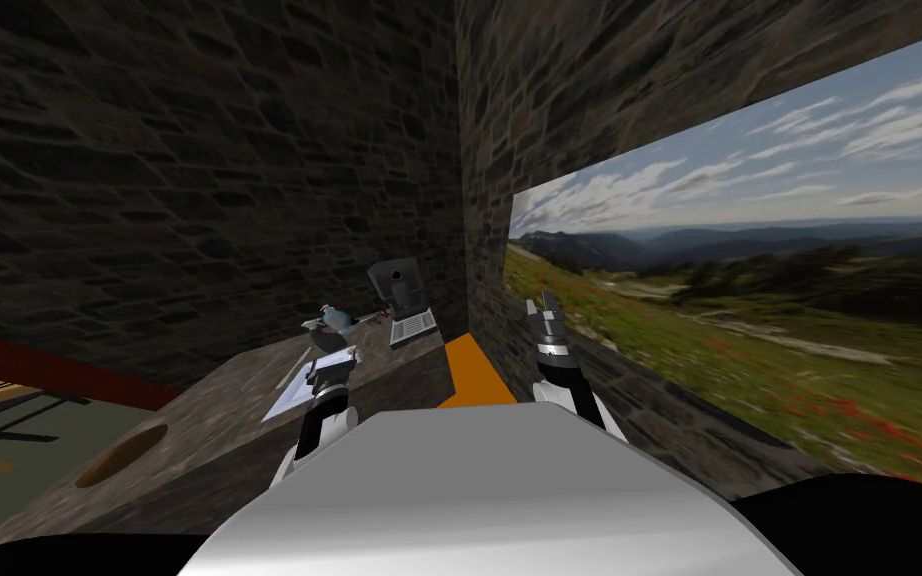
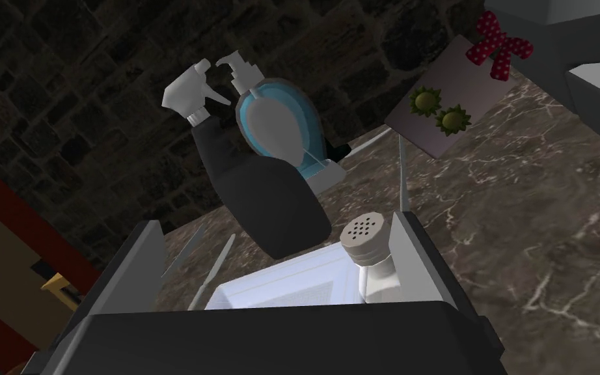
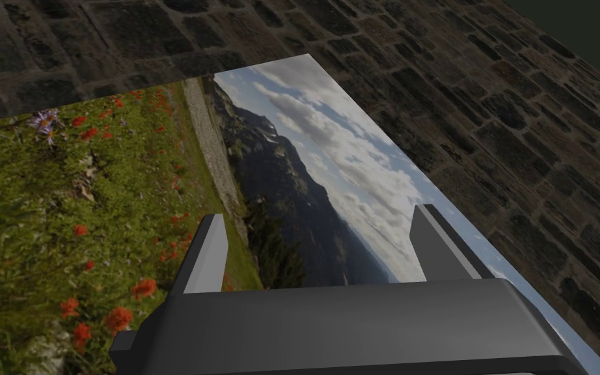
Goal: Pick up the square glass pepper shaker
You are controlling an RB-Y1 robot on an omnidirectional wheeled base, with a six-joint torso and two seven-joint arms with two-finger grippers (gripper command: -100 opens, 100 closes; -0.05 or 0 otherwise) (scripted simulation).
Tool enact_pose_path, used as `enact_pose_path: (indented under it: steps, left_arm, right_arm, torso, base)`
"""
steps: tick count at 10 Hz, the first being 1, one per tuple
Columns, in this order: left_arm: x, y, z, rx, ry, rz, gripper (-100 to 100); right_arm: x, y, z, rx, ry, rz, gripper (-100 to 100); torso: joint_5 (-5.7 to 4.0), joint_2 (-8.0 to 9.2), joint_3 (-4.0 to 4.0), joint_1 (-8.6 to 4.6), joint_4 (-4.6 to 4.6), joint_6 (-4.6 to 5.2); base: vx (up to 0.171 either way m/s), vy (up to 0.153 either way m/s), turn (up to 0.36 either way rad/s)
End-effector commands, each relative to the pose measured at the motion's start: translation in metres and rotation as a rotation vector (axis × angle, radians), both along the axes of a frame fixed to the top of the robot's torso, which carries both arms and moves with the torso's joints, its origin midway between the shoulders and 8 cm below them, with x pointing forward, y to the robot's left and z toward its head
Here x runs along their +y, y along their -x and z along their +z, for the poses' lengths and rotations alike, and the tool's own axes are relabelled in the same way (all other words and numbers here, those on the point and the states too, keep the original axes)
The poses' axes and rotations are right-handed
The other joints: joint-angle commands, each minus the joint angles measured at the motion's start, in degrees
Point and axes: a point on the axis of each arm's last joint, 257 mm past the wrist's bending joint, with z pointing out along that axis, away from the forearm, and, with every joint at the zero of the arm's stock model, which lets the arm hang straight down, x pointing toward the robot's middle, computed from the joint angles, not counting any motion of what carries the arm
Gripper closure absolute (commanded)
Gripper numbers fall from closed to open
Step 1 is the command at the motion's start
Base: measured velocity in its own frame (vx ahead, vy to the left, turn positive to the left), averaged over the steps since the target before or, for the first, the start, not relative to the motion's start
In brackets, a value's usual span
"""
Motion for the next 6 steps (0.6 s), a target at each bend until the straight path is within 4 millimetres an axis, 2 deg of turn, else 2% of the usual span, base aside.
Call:
enact_pose_path:
  steps: [1,4,5,6]
  left_arm:
    - [0.007,0.004,-0.019,-0.006,0.070,0.018,-100]
    - [0.016,0.011,-0.048,-0.017,0.173,0.050,-100]
    - [0.019,0.016,-0.063,-0.025,0.228,0.069,-100]
    - [0.019,0.017,-0.070,-0.028,0.249,0.076,-100]
  right_arm:
    - [0.000,0.000,0.000,0.000,0.000,0.000,0]
    - [0.000,0.000,0.000,0.000,0.000,0.000,0]
    - [0.000,0.000,0.000,0.000,0.000,0.000,0]
    - [0.000,0.000,0.000,0.000,0.000,0.000,0]
  torso:
    - [0.00,0.00,0.00,0.00,0.00,0.00]
    - [0.00,0.12,0.07,-0.02,0.03,0.00]
    - [0.00,0.14,0.08,0.03,0.03,-0.01]
    - [0.02,0.13,0.08,0.12,0.03,-0.01]
  base:
    - [0.096,-0.030,-0.010]
    - [0.083,-0.027,-0.001]
    - [0.091,0.008,0.002]
    - [0.085,0.014,-0.001]
